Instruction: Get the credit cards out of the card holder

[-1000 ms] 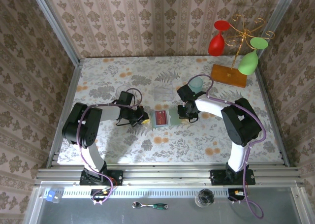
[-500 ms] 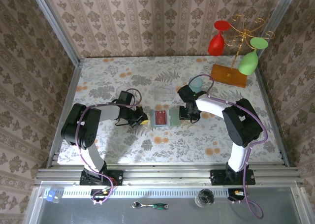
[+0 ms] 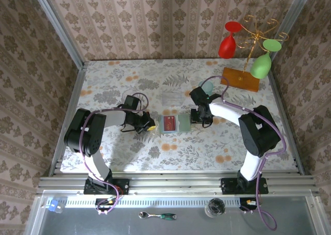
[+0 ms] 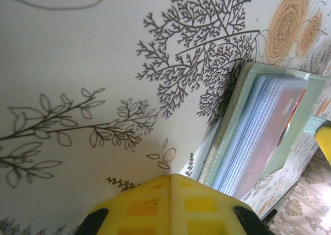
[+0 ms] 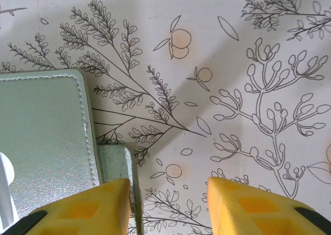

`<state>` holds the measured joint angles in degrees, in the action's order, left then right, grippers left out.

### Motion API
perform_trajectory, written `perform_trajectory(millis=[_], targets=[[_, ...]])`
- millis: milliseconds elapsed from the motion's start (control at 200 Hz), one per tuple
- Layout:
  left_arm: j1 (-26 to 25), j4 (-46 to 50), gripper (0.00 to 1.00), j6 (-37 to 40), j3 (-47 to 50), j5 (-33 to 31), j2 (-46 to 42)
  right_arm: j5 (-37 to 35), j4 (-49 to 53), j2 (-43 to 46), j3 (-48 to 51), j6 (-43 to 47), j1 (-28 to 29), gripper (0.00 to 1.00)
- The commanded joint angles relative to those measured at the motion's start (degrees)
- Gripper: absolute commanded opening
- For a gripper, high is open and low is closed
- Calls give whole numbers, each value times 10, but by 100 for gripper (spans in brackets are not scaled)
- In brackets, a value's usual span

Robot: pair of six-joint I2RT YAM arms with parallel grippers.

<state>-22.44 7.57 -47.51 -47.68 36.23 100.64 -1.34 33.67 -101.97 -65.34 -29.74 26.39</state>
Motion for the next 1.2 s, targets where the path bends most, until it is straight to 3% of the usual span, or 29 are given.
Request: perform_trajectory(millis=[0,275,725,1195], targets=[[5,20,0,12,-9,-3,-7,-21,27,18,-14,12,-6,43],[5,20,0,11,-9,-2,-7,-62,36,1,-13,31,-13,44],[4,29,0,14,-20,0,-23,-69,29,-50,0,47,-13,48],[-26,22,0,16,-54,19,-44,-50,58,17,-25,38,-13,48]])
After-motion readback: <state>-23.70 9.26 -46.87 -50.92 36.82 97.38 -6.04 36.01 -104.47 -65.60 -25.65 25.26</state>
